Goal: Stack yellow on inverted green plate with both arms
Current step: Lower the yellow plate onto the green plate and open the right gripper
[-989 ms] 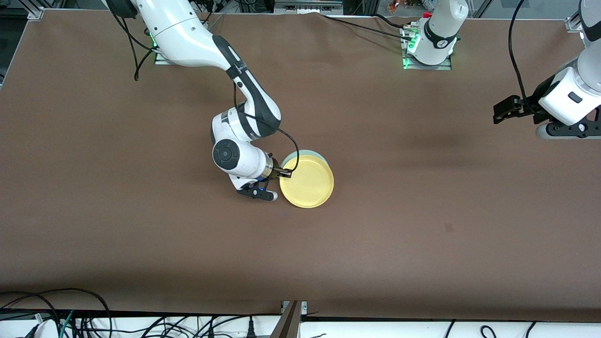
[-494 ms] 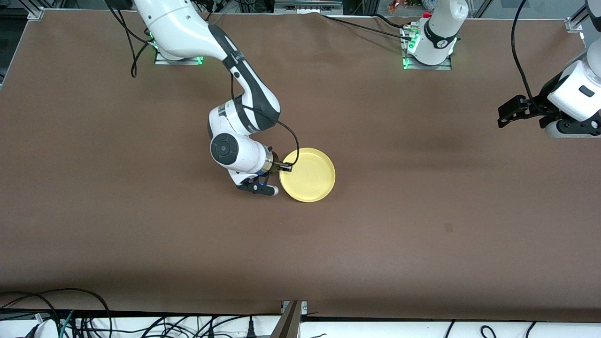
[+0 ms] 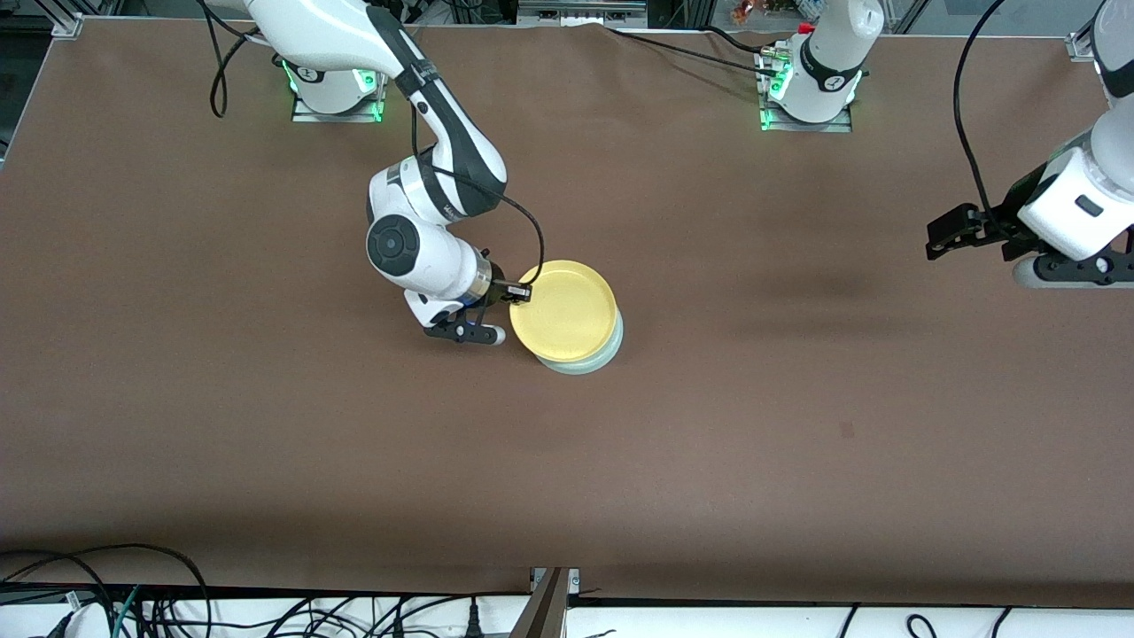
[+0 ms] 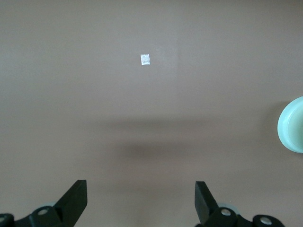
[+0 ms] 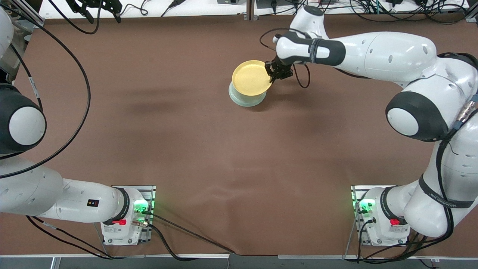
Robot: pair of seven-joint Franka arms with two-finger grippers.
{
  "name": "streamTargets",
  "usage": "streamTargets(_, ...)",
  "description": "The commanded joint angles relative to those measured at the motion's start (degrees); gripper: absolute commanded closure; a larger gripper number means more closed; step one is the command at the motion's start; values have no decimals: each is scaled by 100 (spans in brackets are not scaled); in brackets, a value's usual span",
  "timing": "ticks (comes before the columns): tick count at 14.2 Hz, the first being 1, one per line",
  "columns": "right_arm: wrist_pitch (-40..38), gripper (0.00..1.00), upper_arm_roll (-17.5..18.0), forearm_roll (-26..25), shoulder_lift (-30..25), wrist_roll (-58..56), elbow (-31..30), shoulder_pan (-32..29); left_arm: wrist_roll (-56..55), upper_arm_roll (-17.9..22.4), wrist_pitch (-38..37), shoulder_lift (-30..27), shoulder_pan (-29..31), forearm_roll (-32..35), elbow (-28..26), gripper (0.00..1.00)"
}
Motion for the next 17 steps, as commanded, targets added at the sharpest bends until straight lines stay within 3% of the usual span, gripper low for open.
streamTargets(1,1056,100,204,32,-249,-221,-807,67,-21,13,-45,76,32,-126,203,0)
streamTargets(12,1849,100,204,120,253,-124,-685,331,67,30,289,85,50,-47,203,0)
streamTargets(13,1832,78,204,120,261,-133,-659,322,67,30,289,85,41,-47,203,0)
streamTargets(14,1832,1,204,120,296,-133,-598,331,67,21,289,85,50,-55,203,0)
streamTargets(17,1587,0,169,111,279,-185,-342,331,67,30,289,85,50,-47,203,0)
